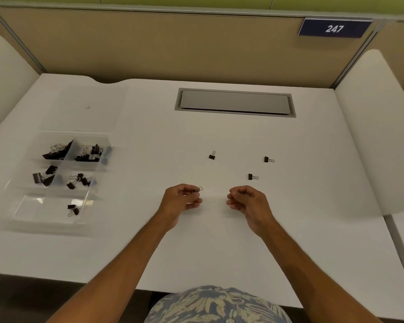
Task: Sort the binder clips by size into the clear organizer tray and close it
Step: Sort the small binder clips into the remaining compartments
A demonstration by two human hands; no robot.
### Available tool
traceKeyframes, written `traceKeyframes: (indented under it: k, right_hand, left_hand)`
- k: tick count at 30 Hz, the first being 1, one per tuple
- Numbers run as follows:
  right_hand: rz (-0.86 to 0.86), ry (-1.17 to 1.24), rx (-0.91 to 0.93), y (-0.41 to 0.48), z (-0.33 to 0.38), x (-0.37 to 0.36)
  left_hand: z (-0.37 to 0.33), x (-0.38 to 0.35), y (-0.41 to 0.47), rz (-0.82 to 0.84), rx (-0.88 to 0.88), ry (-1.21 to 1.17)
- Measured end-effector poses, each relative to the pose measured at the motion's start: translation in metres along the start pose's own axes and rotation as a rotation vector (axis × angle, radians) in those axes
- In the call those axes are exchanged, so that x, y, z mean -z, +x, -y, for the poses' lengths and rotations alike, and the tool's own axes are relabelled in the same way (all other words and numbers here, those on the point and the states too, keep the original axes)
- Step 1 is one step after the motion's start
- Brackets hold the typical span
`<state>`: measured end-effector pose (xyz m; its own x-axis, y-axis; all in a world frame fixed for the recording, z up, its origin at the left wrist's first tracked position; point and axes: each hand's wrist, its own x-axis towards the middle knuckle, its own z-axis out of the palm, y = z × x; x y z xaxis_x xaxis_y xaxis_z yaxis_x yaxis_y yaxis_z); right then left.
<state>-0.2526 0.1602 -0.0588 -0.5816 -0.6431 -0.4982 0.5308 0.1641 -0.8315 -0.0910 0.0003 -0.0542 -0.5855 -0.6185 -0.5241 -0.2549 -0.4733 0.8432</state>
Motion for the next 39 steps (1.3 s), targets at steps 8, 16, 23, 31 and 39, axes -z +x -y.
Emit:
traceKeyframes:
  k: [8,16,23,31,39]
  right_hand:
    - [0.107,-0.005,-0.068,-0.007,-0.007,-0.075]
    - [0.224,-0.105,-0.017,-0.016,-0.024,-0.175]
    - [0.256,-0.123,-0.019,-0.018,-0.045,-0.261]
    - [0.277,-0.354,0.055,-0.019,-0.066,-0.344]
    - [0.259,-0.7,0.204,-0.013,-0.088,-0.391]
  left_hand:
    - [-0.024,0.058,-0.032,-0.039,0.007,-0.185]
    - [-0.041,0.159,-0.056,-0.121,-0.076,-0.206]
    - [-0.046,0.248,-0.073,-0.257,-0.12,-0.175]
    - [-0.044,0.32,-0.078,-0.397,-0.127,-0.037]
    - [-0.044,0.352,-0.079,-0.489,-0.105,0.2]
